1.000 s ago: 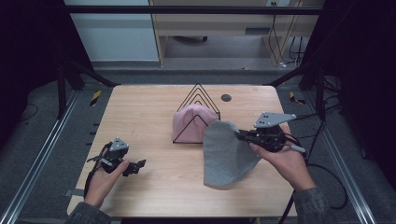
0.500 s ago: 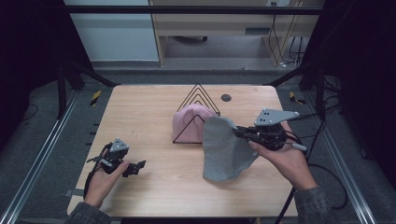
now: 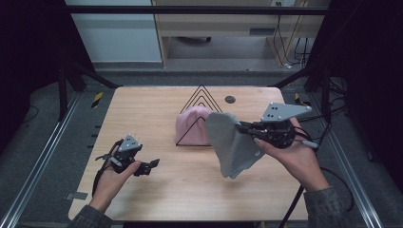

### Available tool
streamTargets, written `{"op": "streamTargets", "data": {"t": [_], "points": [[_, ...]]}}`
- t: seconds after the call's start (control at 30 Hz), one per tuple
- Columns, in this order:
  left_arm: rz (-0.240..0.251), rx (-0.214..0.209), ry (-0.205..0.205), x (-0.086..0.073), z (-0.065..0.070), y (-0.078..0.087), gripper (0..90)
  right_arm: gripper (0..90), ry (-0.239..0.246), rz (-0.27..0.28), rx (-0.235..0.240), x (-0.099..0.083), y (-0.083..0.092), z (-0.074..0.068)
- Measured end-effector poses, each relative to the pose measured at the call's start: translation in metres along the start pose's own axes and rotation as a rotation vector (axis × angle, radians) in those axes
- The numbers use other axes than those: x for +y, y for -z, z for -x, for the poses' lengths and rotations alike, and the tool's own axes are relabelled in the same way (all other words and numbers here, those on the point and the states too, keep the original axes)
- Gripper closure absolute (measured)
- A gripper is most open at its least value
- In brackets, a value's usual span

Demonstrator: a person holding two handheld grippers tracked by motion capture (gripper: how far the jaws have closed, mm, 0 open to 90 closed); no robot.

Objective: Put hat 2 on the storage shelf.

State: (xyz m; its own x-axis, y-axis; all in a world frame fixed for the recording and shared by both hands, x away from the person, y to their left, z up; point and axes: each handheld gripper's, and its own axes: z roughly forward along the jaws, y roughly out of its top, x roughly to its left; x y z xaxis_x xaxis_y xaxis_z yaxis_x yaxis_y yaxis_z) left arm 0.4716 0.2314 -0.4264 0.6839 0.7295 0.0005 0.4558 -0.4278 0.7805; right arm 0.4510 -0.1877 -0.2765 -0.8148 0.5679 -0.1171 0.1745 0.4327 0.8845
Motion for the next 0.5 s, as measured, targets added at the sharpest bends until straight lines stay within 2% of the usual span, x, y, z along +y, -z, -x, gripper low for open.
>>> {"op": "streamTargets", "data": {"t": [0.2, 0.27, 0.43, 0.5], "points": [[0.029, -0.052, -0.032, 0.022, 0.014, -0.004, 8.5, 86.3, 0.010, 0.008, -0.001, 0.012, -0.001, 0.001], [0.049, -0.071, -0.027, 0.028, 0.017, -0.005, 8.5, 86.3, 0.010, 0.014, 0.002, 0.016, -0.001, 0.002], [0.063, -0.082, -0.049, 0.045, 0.018, -0.003, 8.5, 86.4, 0.017, 0.021, 0.000, 0.028, -0.002, 0.004], [0.073, -0.108, -0.038, 0.052, 0.016, -0.002, 8.5, 86.3, 0.017, 0.025, -0.002, 0.032, -0.002, 0.005]]}}
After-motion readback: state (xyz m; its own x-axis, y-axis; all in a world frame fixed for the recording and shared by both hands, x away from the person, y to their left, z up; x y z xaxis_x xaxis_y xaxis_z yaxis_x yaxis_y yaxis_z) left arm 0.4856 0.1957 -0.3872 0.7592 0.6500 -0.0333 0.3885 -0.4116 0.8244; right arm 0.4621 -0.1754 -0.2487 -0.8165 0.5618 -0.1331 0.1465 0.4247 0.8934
